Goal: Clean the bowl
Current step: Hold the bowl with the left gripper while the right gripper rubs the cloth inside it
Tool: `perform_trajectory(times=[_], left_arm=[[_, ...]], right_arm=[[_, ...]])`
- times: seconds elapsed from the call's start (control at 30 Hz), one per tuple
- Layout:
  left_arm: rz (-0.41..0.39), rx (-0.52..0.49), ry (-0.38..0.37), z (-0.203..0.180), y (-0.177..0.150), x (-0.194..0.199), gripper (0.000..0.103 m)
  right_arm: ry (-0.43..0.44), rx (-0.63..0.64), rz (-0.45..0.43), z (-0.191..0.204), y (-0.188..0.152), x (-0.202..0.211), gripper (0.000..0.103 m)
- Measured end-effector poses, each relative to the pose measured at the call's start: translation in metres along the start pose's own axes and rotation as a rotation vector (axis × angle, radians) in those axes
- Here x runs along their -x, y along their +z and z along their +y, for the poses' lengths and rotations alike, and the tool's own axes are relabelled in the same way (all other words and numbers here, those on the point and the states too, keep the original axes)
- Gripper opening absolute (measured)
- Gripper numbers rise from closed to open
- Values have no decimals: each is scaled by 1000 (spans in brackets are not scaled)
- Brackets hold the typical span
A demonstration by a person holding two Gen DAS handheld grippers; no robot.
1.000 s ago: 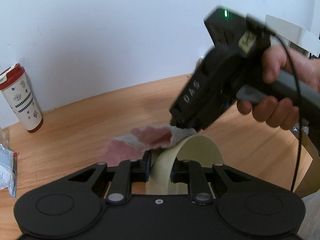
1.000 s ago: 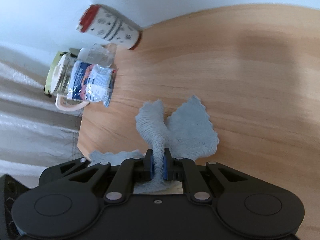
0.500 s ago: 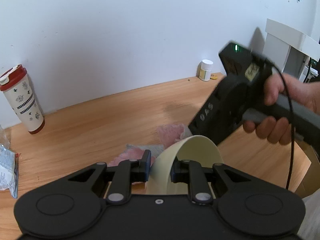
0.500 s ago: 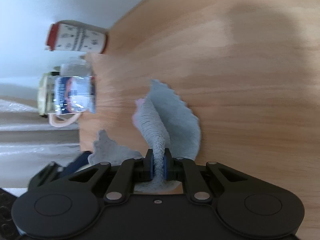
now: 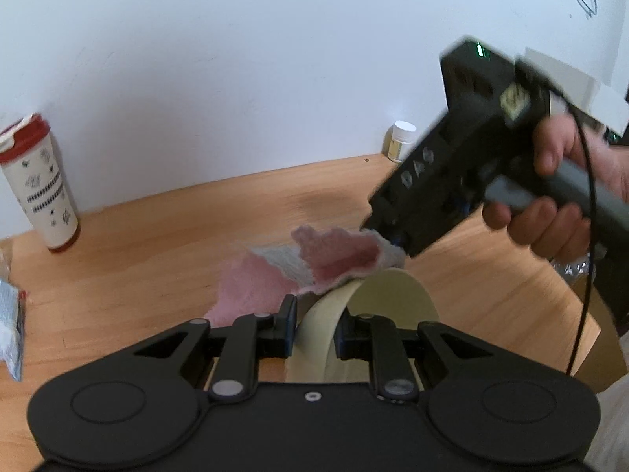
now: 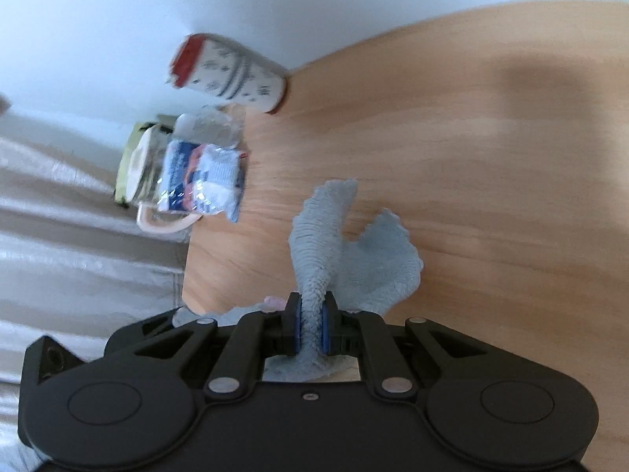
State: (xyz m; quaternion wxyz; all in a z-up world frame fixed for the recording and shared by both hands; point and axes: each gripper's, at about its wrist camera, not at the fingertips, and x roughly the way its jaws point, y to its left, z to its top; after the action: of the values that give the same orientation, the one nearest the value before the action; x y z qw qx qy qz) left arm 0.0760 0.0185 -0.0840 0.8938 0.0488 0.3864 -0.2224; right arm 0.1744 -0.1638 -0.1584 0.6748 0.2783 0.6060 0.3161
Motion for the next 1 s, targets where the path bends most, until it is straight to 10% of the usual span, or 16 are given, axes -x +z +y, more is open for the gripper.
perform_trajectory(times=[0.47,1.0], left_arm=[[-29,192,39,35,-4,2,16],[5,-59,3,-7,5,1,17]], right_arm=[[43,-277,-76,-44,-32,-5,12],[8,-136,-21,2,-1,-8,12]])
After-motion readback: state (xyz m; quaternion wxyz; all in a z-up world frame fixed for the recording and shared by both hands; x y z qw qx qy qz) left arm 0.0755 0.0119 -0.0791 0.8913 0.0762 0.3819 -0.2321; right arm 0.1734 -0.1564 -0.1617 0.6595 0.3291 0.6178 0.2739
